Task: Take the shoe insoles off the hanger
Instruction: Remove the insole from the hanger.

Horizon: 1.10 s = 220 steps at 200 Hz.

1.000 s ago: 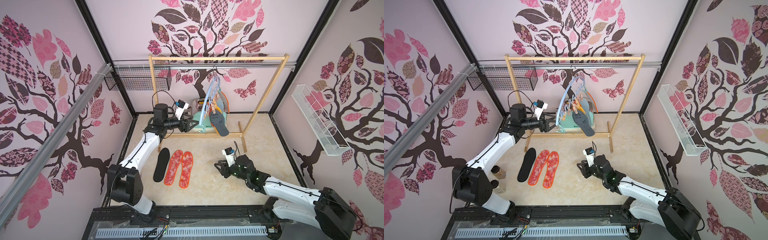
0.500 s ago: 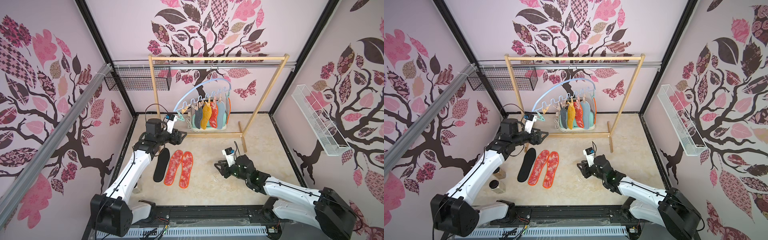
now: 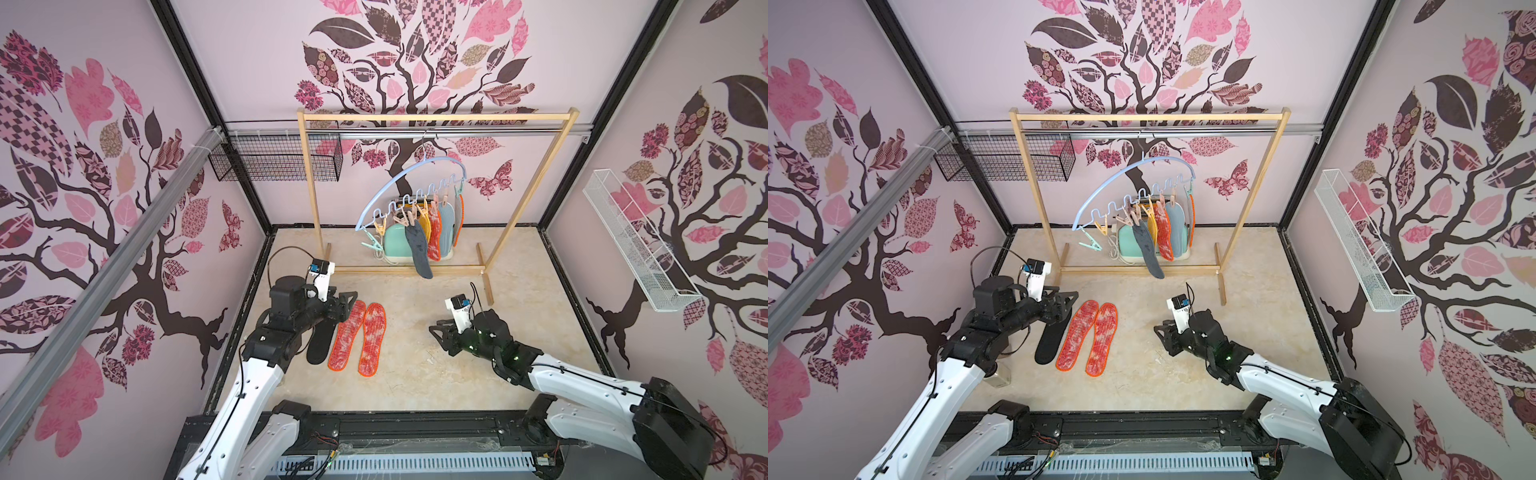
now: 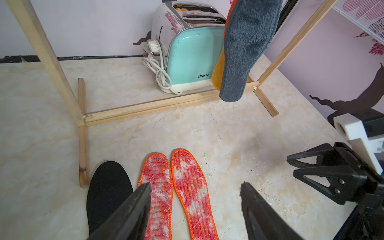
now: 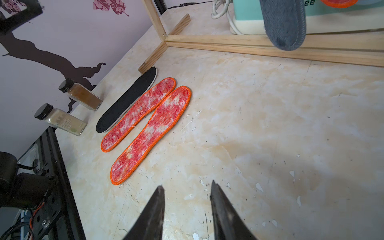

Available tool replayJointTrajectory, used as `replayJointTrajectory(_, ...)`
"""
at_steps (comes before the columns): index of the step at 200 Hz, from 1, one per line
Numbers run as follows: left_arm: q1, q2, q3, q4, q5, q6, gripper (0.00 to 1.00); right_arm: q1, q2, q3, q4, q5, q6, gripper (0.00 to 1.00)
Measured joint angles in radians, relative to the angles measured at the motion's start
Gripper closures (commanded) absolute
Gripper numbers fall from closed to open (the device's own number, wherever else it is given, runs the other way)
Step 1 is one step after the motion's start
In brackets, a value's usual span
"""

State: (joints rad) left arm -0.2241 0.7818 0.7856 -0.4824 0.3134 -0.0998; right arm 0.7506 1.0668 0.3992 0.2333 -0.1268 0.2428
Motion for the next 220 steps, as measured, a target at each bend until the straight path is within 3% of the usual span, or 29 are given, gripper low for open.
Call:
replayJointTrajectory(55, -0.044, -0.195, -0.103, -0.063, -0.084, -0.034, 0.28, 0.000, 0.005, 0.000, 0.000, 0.001, 0.000, 0.61)
replayJointTrajectory(81, -0.121, -0.212, -0.103, -0.079, -0.132, -0.031, 0.28, 0.000, 0.018, 0.000, 0.001, 0.001, 0.000, 0.61)
replayJointTrajectory(120, -0.127, -0.211, -0.103, -0.090, -0.174, -0.028, 0.28, 0.000, 0.045, 0.014, -0.011, 0.018, -0.002, 0.60)
replayJointTrajectory(179, -0.127, -0.213, -0.103, -0.092, -0.189, -0.027, 0.28, -0.009, 0.139, 0.209, -0.026, 0.095, -0.043, 0.57)
replayJointTrajectory(220, -0.127, -0.213, -0.103, -0.096, -0.189, -0.027, 0.28, -0.078, 0.278, 0.413, -0.029, 0.068, -0.078, 0.55)
